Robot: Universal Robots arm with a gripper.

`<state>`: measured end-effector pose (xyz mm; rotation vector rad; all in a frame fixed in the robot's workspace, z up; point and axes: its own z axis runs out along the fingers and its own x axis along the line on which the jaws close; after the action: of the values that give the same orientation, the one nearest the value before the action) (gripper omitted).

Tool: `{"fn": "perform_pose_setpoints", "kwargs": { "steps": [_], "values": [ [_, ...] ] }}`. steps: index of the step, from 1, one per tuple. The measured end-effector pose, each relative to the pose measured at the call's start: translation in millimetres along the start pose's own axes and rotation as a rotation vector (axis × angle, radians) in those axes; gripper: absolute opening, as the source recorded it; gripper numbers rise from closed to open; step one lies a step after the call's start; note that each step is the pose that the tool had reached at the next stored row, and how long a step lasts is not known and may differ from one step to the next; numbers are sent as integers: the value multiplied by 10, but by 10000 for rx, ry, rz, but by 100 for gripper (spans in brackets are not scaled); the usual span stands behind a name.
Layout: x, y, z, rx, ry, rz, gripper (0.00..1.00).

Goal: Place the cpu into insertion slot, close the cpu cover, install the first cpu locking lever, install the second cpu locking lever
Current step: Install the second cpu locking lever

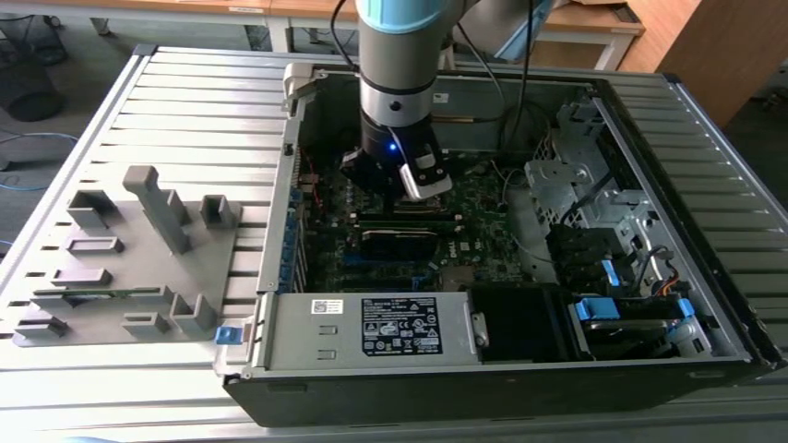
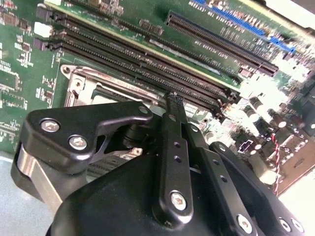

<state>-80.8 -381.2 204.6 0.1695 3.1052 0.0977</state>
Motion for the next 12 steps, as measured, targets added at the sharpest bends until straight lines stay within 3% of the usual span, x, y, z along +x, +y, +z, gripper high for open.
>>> {"fn": "perform_pose_setpoints", "kwargs": {
  "steps": [4,12],
  "values": [
    [15,-2,16,-121,4,3,11],
    [49,-8,44,-191,7,4,11]
  ]
}}
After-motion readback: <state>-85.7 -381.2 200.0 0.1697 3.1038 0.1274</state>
